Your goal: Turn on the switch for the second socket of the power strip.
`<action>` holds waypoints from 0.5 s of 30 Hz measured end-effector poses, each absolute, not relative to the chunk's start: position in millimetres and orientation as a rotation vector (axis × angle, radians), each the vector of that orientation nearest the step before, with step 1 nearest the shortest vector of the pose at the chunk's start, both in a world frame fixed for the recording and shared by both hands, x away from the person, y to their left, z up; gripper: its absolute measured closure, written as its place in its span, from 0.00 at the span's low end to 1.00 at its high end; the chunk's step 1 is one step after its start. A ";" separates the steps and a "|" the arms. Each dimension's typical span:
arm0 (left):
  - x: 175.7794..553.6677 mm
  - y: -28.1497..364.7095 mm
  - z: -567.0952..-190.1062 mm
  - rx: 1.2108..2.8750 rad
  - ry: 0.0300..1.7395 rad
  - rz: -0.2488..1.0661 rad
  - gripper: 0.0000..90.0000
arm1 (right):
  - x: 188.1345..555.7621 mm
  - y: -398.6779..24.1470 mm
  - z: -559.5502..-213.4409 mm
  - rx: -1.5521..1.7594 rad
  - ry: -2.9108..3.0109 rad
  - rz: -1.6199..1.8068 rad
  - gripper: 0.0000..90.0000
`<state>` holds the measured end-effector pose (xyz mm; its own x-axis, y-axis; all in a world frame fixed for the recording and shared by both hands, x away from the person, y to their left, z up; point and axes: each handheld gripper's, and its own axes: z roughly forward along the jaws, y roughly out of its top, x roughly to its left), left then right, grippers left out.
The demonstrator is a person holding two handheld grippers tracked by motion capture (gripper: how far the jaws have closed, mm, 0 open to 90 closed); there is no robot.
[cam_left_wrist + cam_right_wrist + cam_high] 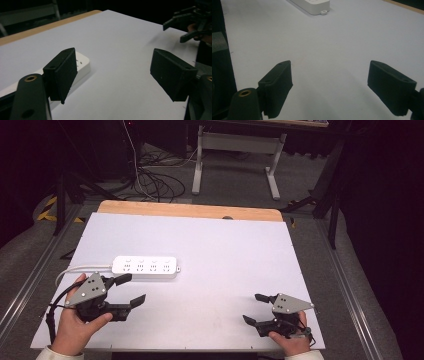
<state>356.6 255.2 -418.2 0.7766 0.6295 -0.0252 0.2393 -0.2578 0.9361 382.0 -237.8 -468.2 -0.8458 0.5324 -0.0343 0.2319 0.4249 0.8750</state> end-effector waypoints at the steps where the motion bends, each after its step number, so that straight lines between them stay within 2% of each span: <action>1: 355.9 255.3 -422.0 1.837 0.651 0.406 0.24 | 382.1 -237.9 -468.3 0.658 2.376 1.395 0.22; 9: 354.0 256.6 -444.0 1.878 0.675 0.384 0.22 | 381.8 -238.9 -467.6 0.653 2.377 1.414 0.22; 15: 349.7 257.2 -462.0 1.906 0.763 0.378 0.27 | 381.3 -239.3 -467.4 0.648 2.378 1.411 0.22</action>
<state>349.7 257.2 -462.0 0.7515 0.6560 -0.0705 0.3407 -0.2943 0.8929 381.3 -239.3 -467.4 -0.8532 0.5209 -0.0264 0.2264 0.4154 0.8810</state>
